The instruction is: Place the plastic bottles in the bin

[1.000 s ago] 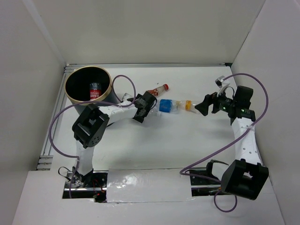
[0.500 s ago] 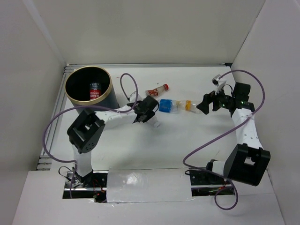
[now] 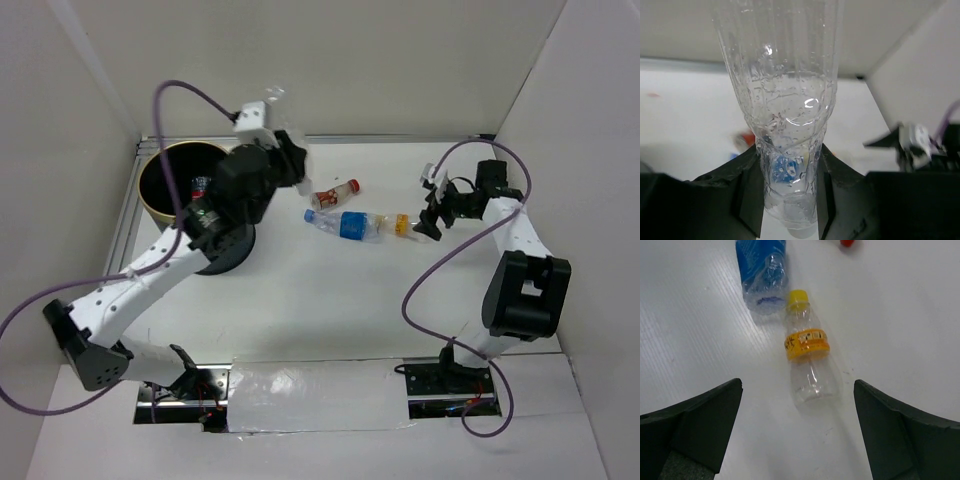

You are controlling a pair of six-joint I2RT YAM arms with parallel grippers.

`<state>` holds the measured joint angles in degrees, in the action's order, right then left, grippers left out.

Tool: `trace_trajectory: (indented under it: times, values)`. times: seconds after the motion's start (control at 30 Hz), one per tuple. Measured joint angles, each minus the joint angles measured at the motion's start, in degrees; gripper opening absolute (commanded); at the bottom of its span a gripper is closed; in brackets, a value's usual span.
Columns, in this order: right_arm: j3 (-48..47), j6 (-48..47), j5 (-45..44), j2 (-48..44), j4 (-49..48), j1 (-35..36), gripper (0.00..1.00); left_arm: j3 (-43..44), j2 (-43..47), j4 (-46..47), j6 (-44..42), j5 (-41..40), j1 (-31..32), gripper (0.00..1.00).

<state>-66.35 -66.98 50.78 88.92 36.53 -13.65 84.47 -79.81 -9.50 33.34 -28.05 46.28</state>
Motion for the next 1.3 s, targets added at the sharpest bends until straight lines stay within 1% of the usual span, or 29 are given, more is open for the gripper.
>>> trace_trajectory:
  times: [0.1,0.17,0.27,0.3,0.33,0.4,0.43,0.47,0.5,0.53,0.57,0.6,0.73,0.8,0.83,0.87,0.9,0.93,1.0,1.03,1.07,1.1,1.17,1.23,1.3]
  values:
    - [-1.4,-0.4,-0.9,0.8,-0.2,3.9,0.99,0.6,4.3,0.3,-5.1,-5.7,-5.5,0.04]
    - [-1.9,0.5,-2.0,0.8,-0.9,6.4,1.00,-0.8,7.0,0.0,-6.4,-9.1,-11.0,0.05]
    - [-1.9,2.3,-5.4,0.8,-2.9,10.3,1.00,-4.5,9.7,-2.2,-6.4,-13.1,-20.3,0.18]
    - [-1.8,2.6,-7.1,0.8,-3.8,11.8,1.00,-6.0,10.1,-2.8,-6.4,-13.9,-23.3,0.28]
    - [-1.8,2.9,-8.4,0.8,-4.5,13.0,1.00,-7.3,10.3,-3.4,-6.4,-14.2,-25.3,0.33]
    - [-2.0,2.9,-11.6,1.3,-5.9,15.5,1.00,-9.8,10.1,-5.5,-6.3,-14.1,-29.7,0.49]
    - [-2.6,2.8,-13.1,2.3,-6.1,16.6,1.00,-10.4,9.6,-6.7,-6.3,-14.1,-31.4,0.54]
    - [-3.6,2.8,-14.4,3.7,-6.0,17.5,1.00,-10.8,9.1,-7.7,-6.3,-14.1,-32.4,0.66]
    - [-5.0,2.6,-16.1,5.6,-6.0,18.1,1.00,-10.8,8.6,-8.7,-6.4,-14.0,-33.2,0.71]
    - [-6.3,2.5,-17.9,7.9,-6.2,18.4,1.00,-10.8,8.0,-9.5,-6.2,-13.7,-33.5,0.72]
    - [-7.6,2.3,-19.6,9.9,-6.2,18.5,1.00,-10.8,7.7,-10.3,-5.9,-13.6,-33.5,0.72]
    - [-8.7,1.7,-22.9,12.0,-6.3,18.5,1.00,-10.8,7.6,-10.9,-5.9,-13.3,-33.5,0.86]
    - [-10.9,0.8,-27.5,18.4,-5.9,18.5,1.00,-11.2,8.2,-12.2,-5.9,-12.0,-33.4,0.90]
    - [-11.4,0.1,-29.3,20.5,-5.7,18.5,0.96,-11.4,9.4,-12.8,-6.5,-11.2,-32.7,0.92]
    - [-11.5,-0.2,-30.2,21.4,-5.6,18.6,0.92,-11.4,10.4,-13.1,-6.8,-10.9,-31.8,0.92]
    - [-11.5,-0.5,-31.2,22.3,-5.5,18.6,0.87,-11.4,11.5,-13.2,-7.6,-10.4,-30.5,1.00]
    - [-11.6,-0.8,-31.9,23.1,-5.4,18.6,0.73,-11.4,12.9,-13.2,-8.5,-9.5,-28.9,1.00]
    - [-11.9,-1.2,-32.6,24.1,-5.1,18.7,0.62,-11.5,14.6,-12.9,-9.5,-8.6,-26.7,1.00]
    - [-13.4,-1.7,-33.1,25.3,-3.5,18.7,0.45,-12.1,17.9,-11.9,-10.8,-5.7,-23.0,1.00]
    - [-14.4,-1.9,-33.2,25.7,-2.4,18.8,0.32,-13.0,20.2,-10.6,-11.3,-3.4,-20.6,1.00]
    - [-15.0,-2.0,-33.2,25.8,-1.8,18.7,0.27,-14.1,22.1,-9.4,-12.1,-1.5,-18.8,1.00]
    - [-15.3,-2.2,-33.0,25.8,-1.2,18.4,0.25,-15.7,24.0,-8.0,-12.3,0.2,-16.9,1.00]
    - [-15.4,-2.5,-32.2,25.4,0.5,18.1,0.24,-19.5,26.6,-4.6,-12.4,4.4,-13.9,1.00]
    - [-15.9,-2.5,-31.1,24.5,2.8,17.7,0.24,-25.2,28.8,-2.6,-11.9,5.7,-9.1,1.00]
    - [-18.5,-2.3,-29.1,22.9,6.0,17.6,0.24,-30.4,28.4,-1.0,-10.4,7.3,-4.7,1.00]
